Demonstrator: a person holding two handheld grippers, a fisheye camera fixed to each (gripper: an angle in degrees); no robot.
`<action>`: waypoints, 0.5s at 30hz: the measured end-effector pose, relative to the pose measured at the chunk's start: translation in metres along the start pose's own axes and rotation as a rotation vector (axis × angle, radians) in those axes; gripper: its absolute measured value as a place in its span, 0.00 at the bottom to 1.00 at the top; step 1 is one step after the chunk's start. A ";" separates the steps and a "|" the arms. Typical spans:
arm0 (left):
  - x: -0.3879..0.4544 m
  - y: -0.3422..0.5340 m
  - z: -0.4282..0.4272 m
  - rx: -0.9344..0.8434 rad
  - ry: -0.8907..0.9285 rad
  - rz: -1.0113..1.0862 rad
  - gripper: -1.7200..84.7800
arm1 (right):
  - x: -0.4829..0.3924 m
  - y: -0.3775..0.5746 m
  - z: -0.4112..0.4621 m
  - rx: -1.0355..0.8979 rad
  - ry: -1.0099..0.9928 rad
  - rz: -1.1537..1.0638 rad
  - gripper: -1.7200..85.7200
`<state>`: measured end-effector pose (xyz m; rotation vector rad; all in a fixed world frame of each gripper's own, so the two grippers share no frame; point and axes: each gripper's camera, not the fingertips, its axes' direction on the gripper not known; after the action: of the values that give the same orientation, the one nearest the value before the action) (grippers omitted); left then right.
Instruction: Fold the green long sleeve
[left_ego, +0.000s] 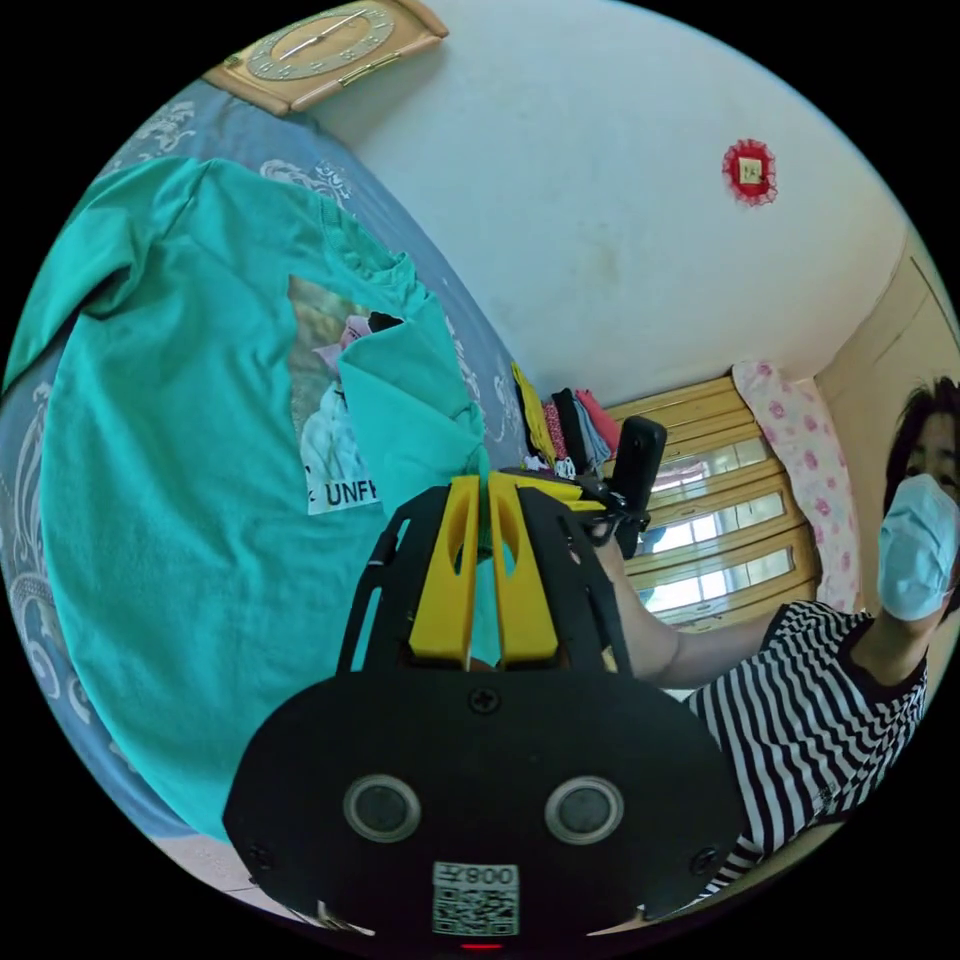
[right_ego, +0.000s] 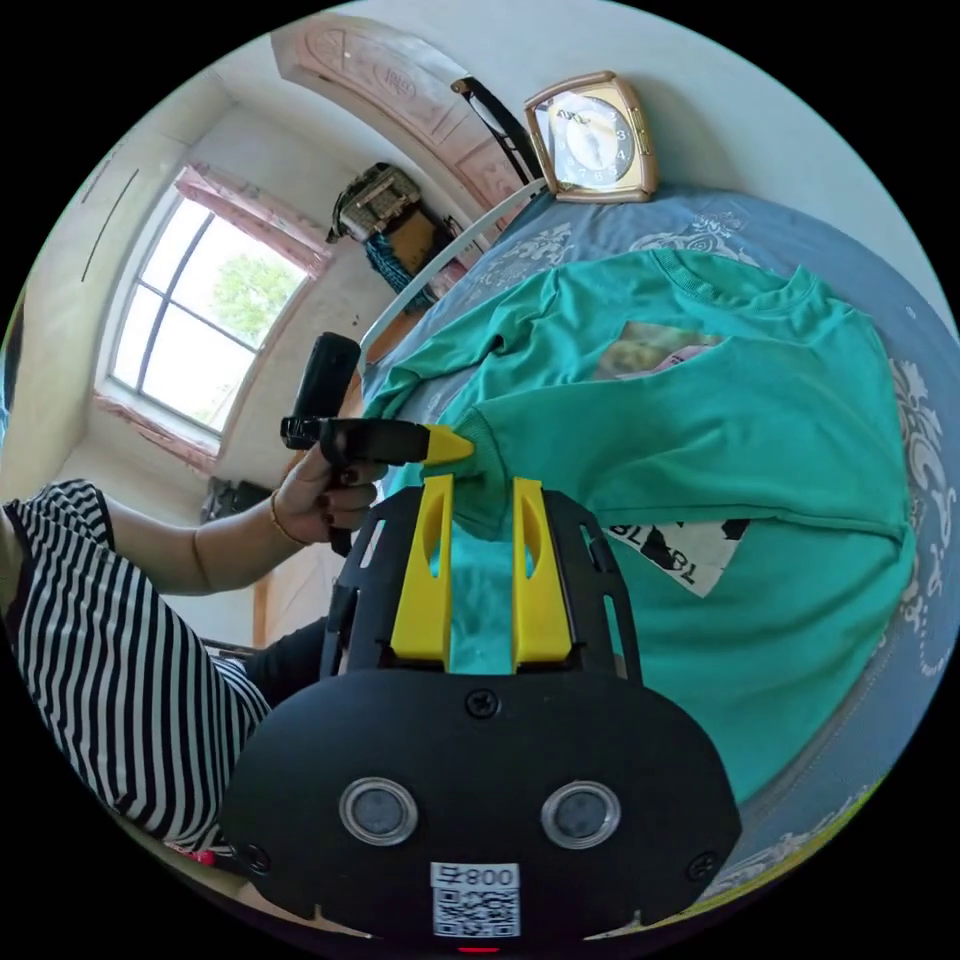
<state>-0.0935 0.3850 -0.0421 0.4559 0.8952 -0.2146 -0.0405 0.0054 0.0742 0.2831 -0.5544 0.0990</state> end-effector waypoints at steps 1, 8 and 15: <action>-0.002 -0.001 -0.001 0.001 -0.011 -0.008 0.04 | 0.007 0.001 0.006 -0.015 -0.030 0.000 0.10; -0.016 -0.007 -0.028 0.065 0.026 0.031 0.03 | 0.050 -0.001 -0.046 -0.022 -0.025 -0.013 0.05; -0.045 0.001 -0.069 0.096 -0.100 0.007 0.02 | 0.146 -0.006 -0.266 0.124 0.682 0.285 0.05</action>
<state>-0.1688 0.4177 -0.0430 0.5323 0.7879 -0.2725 0.2181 0.0795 -0.0657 0.2692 0.0939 0.4872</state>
